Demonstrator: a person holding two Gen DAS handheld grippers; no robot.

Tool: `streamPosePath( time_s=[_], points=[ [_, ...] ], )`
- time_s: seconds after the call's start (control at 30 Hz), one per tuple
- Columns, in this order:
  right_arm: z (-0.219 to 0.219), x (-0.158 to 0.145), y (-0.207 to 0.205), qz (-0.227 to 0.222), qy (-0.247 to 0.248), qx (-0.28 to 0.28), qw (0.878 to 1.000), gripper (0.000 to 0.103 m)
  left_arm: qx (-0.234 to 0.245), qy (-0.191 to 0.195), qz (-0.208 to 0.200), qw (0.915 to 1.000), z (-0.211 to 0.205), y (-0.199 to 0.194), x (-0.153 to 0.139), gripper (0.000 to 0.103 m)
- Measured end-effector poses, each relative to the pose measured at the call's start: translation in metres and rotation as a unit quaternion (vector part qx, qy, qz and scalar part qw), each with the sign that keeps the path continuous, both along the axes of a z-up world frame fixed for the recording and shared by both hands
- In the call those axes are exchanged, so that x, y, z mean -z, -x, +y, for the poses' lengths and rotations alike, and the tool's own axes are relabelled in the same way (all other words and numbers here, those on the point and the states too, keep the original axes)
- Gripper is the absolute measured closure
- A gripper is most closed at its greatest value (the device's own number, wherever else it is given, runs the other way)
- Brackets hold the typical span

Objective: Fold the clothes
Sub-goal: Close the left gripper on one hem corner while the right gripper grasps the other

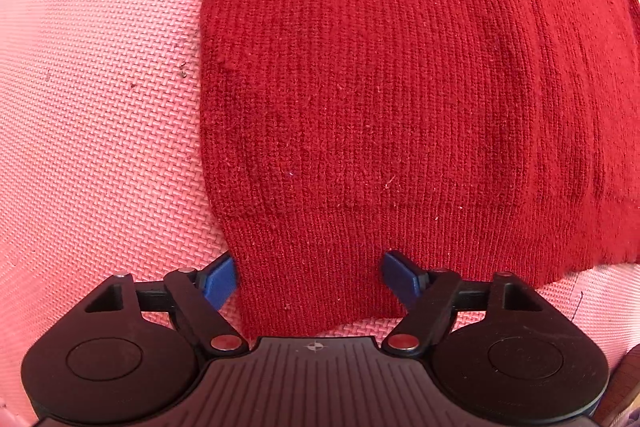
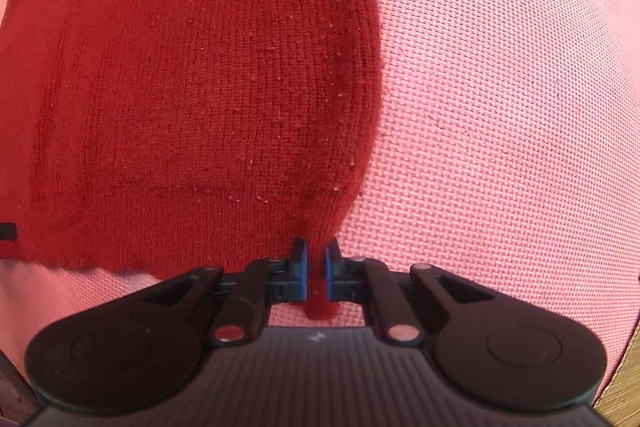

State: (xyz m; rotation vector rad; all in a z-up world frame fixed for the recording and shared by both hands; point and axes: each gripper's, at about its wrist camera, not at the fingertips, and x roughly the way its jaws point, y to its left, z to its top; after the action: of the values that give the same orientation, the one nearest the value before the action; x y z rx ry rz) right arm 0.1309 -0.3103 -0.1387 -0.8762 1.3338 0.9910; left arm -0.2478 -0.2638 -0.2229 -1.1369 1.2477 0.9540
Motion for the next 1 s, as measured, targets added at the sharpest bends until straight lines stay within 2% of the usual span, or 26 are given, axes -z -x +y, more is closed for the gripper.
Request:
streamPosePath(
  time_s=[0.03, 0.07, 0.1, 0.17, 0.23, 0.47, 0.7, 0.8, 1.0],
  points=[
    [0.0, -0.002, 0.0, 0.002, -0.001, 0.001, 1.0, 0.094, -0.003, 0.0, -0.006, 1.0, 0.004, 0.008, -0.005, 0.056],
    [0.0, -0.005, 0.001, 0.004, -0.001, 0.001, 1.0, 0.094, -0.009, 0.003, -0.014, 0.9999, 0.007, 0.014, -0.008, 0.08],
    [0.001, -0.008, 0.002, 0.007, -0.002, 0.001, 1.0, 0.094, -0.017, 0.007, -0.024, 0.9995, 0.01, 0.019, -0.01, 0.086],
    [0.001, -0.013, 0.005, 0.009, -0.004, 0.0, 1.0, 0.094, -0.023, 0.012, -0.035, 0.999, 0.013, 0.025, -0.014, 0.086],
    [-0.007, -0.01, 0.007, 0.01, -0.005, -0.001, 1.0, 0.094, -0.015, 0.01, -0.033, 0.9993, 0.012, 0.023, -0.016, 0.086],
    [-0.027, -0.028, 0.009, 0.016, -0.013, -0.007, 1.0, 0.095, 0.004, 0.01, -0.033, 0.9994, 0.015, 0.018, -0.03, 0.087],
    [-0.033, -0.047, 0.01, 0.016, -0.034, -0.021, 0.999, 0.096, 0.008, 0.004, -0.044, 0.999, 0.036, 0.02, -0.044, 0.087],
    [-0.049, -0.063, -0.015, 0.016, -0.046, -0.025, 0.999, 0.096, 0.008, -0.002, -0.049, 0.9988, 0.042, 0.032, -0.057, 0.087],
    [-0.045, -0.104, -0.01, -0.022, -0.093, -0.049, 0.994, 0.096, 0.014, -0.02, -0.057, 0.9981, 0.047, 0.043, -0.073, 0.087]
  ],
)
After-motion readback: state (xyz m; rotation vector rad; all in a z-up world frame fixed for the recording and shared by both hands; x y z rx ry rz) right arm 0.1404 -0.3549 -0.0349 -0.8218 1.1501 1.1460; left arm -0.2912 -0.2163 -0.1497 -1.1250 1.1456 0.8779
